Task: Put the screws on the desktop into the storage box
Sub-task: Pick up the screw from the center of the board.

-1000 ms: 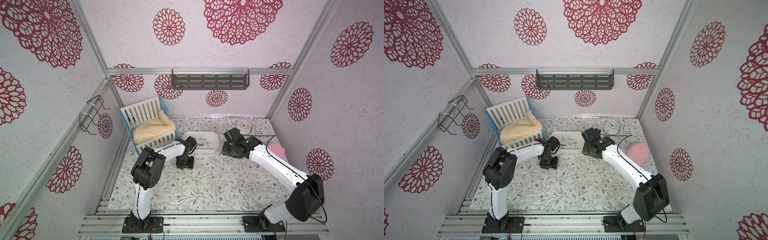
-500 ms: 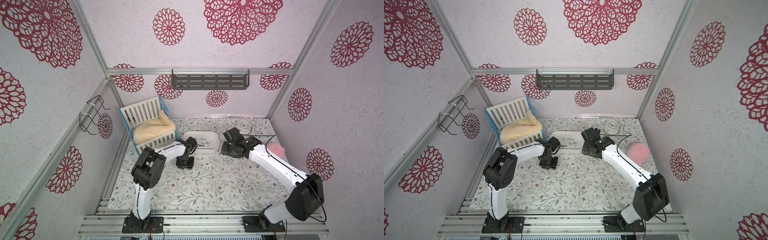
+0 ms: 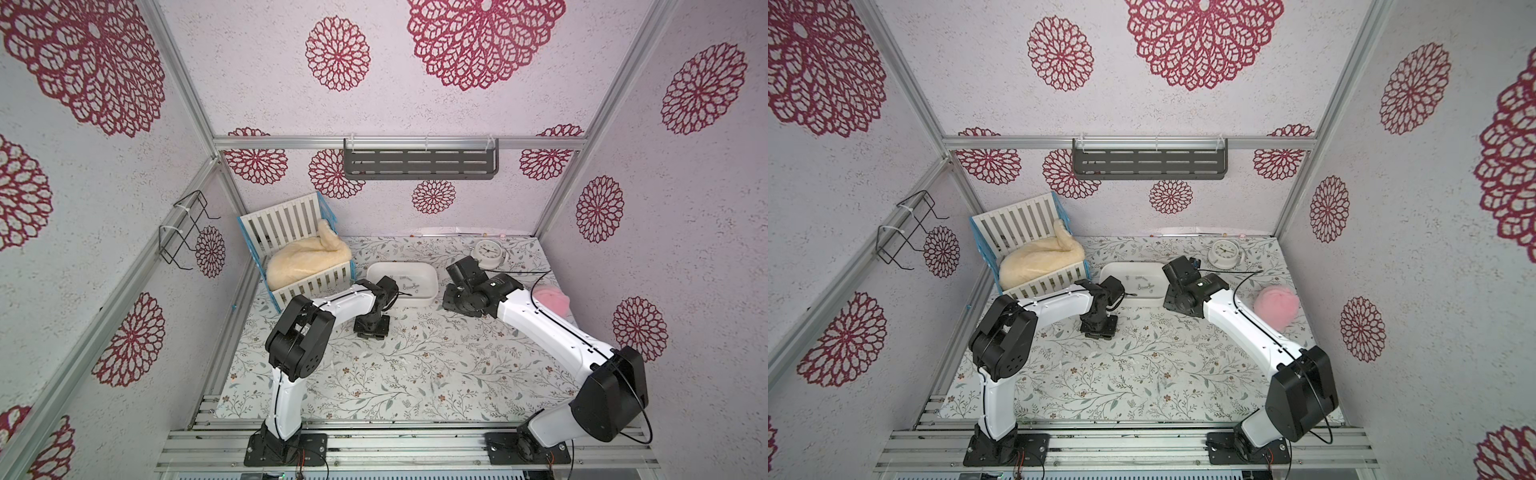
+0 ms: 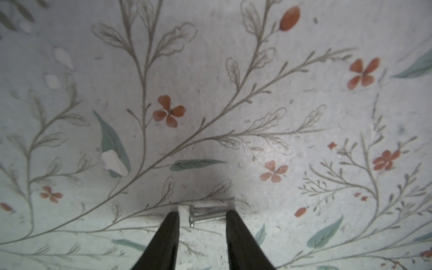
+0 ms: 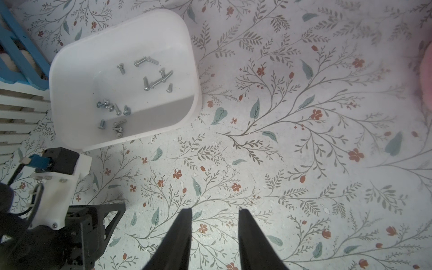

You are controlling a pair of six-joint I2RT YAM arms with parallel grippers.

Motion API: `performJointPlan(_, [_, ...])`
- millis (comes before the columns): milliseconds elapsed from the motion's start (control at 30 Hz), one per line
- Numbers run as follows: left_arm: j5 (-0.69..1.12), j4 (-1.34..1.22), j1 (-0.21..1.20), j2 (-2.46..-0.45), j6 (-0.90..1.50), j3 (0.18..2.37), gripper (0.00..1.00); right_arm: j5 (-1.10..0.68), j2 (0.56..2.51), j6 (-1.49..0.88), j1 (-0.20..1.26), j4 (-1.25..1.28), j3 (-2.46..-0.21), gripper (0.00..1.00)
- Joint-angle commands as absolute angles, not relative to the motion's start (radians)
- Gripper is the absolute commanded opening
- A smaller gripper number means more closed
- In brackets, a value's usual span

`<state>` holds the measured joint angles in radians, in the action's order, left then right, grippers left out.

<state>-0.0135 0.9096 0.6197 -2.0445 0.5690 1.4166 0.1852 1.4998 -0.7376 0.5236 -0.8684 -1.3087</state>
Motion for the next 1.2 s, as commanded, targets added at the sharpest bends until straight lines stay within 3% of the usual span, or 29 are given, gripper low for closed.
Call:
performJointPlan(0, [0.013, 0.896, 0.656, -2.122, 0.584, 1.399, 0.36, 0.184, 1.489, -0.751, 0.518, -0.844, -1.309, 0.37])
performJointPlan(700, [-0.017, 0.905, 0.659, -2.120, 0.581, 1.401, 0.26, 0.180, 1.480, -0.752, 0.516, -0.838, -1.297, 0.37])
performJointPlan(1167, [-0.036, 0.945, 0.667, -2.017, 0.584, 1.383, 0.25, 0.178, 1.474, -0.755, 0.517, -0.839, -1.300, 0.37])
